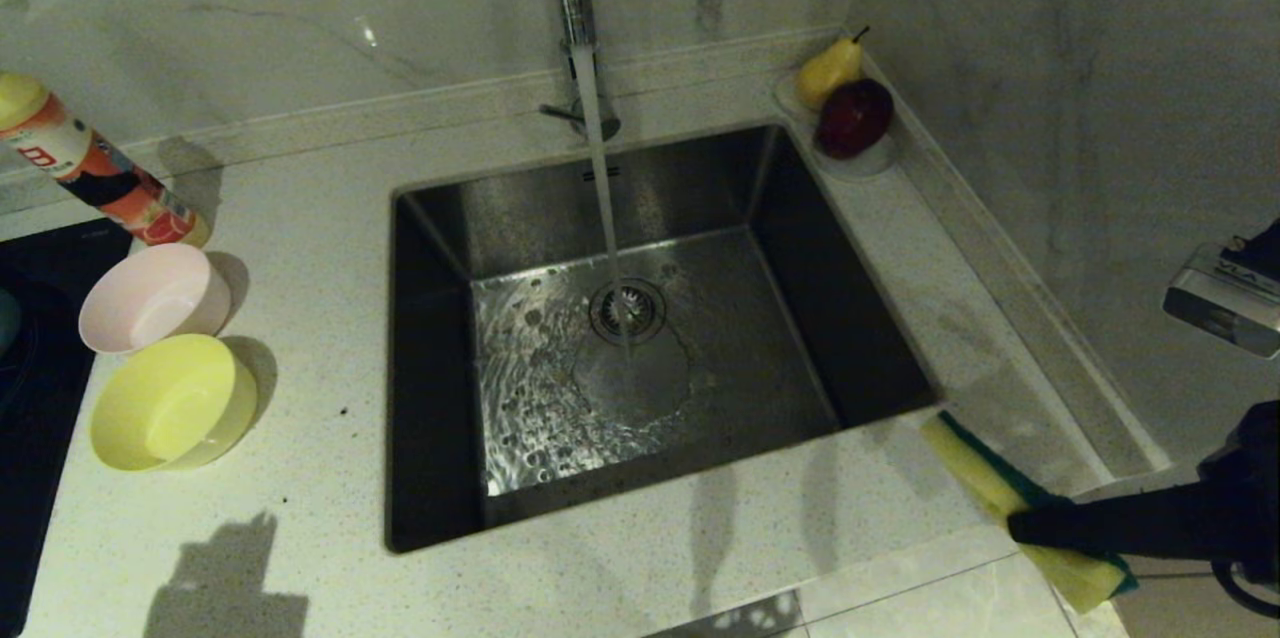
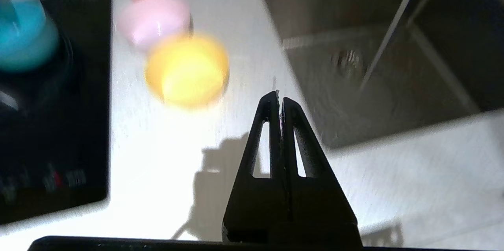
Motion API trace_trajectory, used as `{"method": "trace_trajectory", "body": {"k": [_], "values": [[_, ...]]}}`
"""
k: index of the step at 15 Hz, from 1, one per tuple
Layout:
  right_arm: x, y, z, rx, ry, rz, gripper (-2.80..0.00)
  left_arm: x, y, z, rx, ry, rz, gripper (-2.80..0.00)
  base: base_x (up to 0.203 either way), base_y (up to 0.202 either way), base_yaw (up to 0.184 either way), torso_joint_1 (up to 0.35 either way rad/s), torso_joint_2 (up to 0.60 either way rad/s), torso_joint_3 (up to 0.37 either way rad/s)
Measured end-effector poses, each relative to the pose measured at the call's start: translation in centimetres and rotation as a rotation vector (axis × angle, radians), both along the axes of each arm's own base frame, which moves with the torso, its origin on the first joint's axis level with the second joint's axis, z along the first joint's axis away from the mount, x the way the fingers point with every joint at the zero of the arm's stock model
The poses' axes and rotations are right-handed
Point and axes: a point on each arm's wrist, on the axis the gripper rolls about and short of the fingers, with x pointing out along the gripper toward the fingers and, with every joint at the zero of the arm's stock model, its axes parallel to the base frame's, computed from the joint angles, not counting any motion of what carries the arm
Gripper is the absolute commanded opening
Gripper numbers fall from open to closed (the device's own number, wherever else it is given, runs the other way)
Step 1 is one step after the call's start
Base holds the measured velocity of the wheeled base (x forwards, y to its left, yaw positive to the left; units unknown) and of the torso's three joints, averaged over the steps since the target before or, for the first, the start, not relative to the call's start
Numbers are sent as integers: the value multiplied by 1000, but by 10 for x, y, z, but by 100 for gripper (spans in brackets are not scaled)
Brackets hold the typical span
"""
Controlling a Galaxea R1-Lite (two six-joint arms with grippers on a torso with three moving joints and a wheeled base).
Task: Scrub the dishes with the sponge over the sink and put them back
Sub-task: Put down the sponge
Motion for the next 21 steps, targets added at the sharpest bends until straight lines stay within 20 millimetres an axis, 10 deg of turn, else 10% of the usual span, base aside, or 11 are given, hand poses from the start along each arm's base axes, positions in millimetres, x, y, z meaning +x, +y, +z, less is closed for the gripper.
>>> {"method": "trace_trajectory", "body": {"k": [5, 21], "values": [[1, 0, 6, 9, -20, 0, -280, 15, -1, -65, -6, 104, 6, -280, 0, 0, 0, 0, 0, 0], [11, 3, 1, -32, -18, -49, -280, 19, -1, -71, 4, 42, 8, -280, 0, 0, 0, 0, 0, 0]]}}
